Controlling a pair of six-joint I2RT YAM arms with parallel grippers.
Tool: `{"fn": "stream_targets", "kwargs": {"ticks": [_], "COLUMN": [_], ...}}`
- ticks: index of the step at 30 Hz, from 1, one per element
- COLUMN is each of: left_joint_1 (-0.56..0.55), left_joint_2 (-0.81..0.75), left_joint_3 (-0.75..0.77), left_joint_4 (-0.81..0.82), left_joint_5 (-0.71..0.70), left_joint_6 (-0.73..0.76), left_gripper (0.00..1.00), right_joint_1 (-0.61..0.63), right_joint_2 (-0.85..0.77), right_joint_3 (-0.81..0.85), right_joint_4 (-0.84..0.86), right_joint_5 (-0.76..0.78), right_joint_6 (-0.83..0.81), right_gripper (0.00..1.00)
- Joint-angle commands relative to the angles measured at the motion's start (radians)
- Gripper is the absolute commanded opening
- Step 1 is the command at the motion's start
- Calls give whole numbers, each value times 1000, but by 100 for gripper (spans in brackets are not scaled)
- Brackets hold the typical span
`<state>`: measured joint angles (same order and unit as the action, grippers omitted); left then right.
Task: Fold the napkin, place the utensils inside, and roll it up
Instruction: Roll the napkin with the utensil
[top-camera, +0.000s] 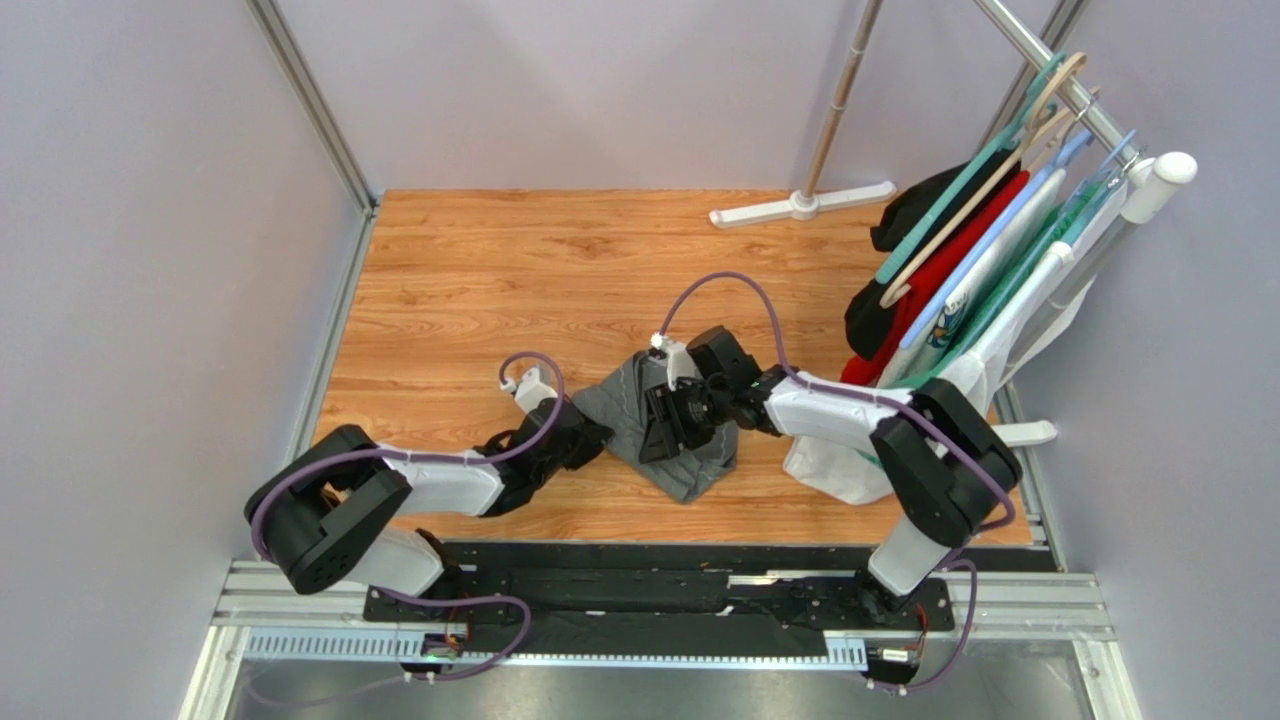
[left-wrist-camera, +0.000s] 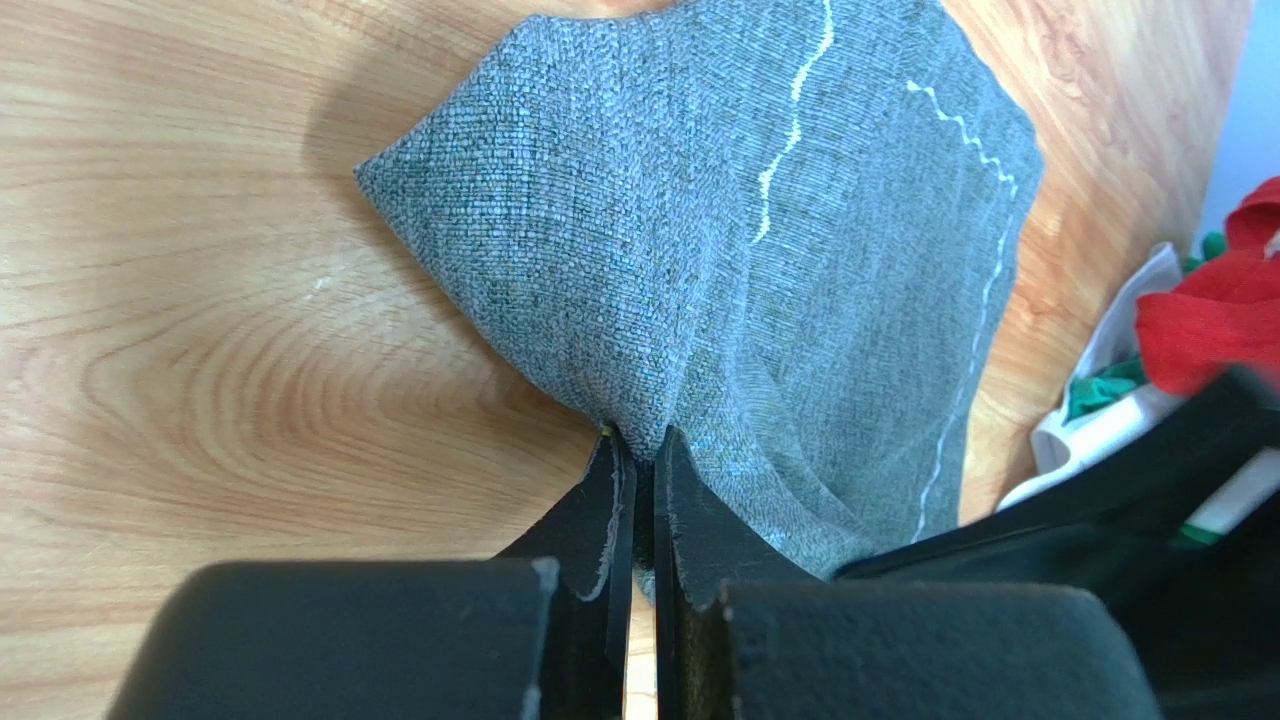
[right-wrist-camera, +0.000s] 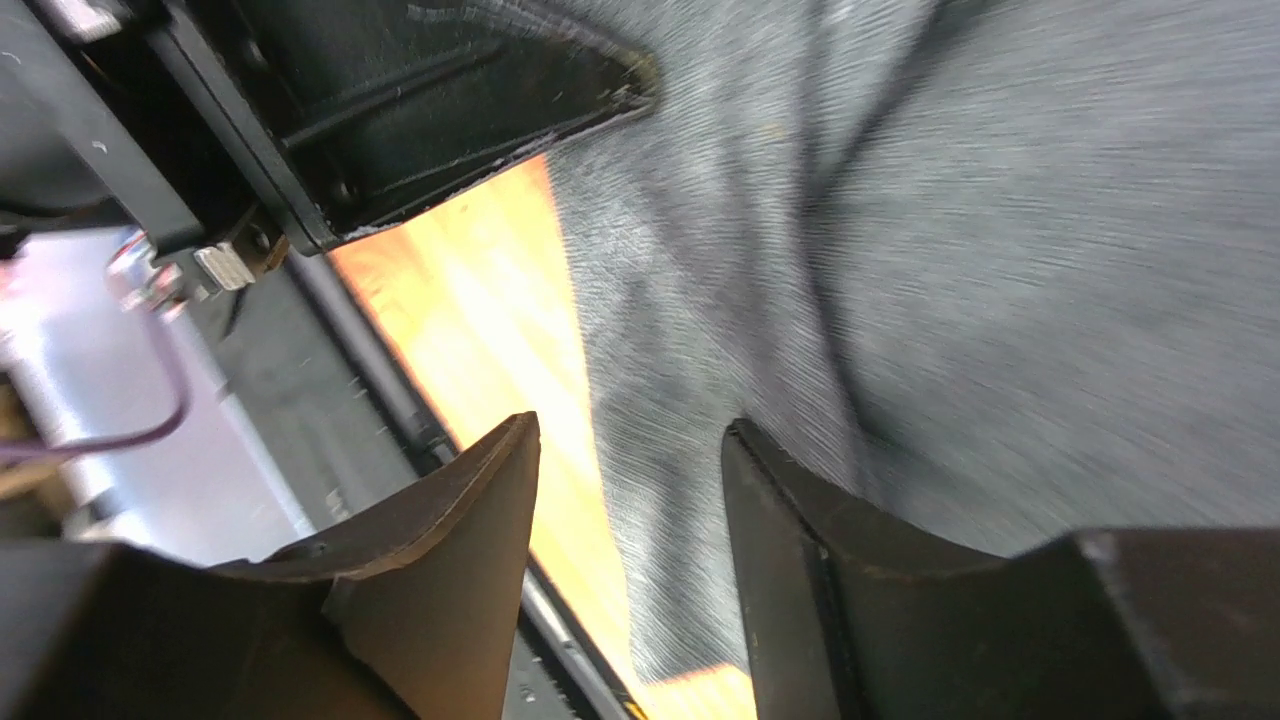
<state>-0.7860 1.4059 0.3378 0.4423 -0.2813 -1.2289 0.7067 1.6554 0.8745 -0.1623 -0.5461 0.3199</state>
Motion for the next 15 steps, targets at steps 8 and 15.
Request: {"fn": "stream_targets", "kwargs": {"ticks": [8,15], "left_joint_1": [-6,-6], "left_joint_2": [-15,-5], "left_joint_3": [64,52], "left_joint_4": [-53,-21], "left_joint_5": [-10,4], "left_joint_6": [51,25], "left_gripper": [0,0], "right_joint_1": [247,436], "right_joint_2": [-229,-145], "right_joint_3": [-6,-49], "right_joint_4": [-79,15], "right_joint_5": [530,1033], "right_joint_6": [-162,-193], "right_gripper": [57,58]}}
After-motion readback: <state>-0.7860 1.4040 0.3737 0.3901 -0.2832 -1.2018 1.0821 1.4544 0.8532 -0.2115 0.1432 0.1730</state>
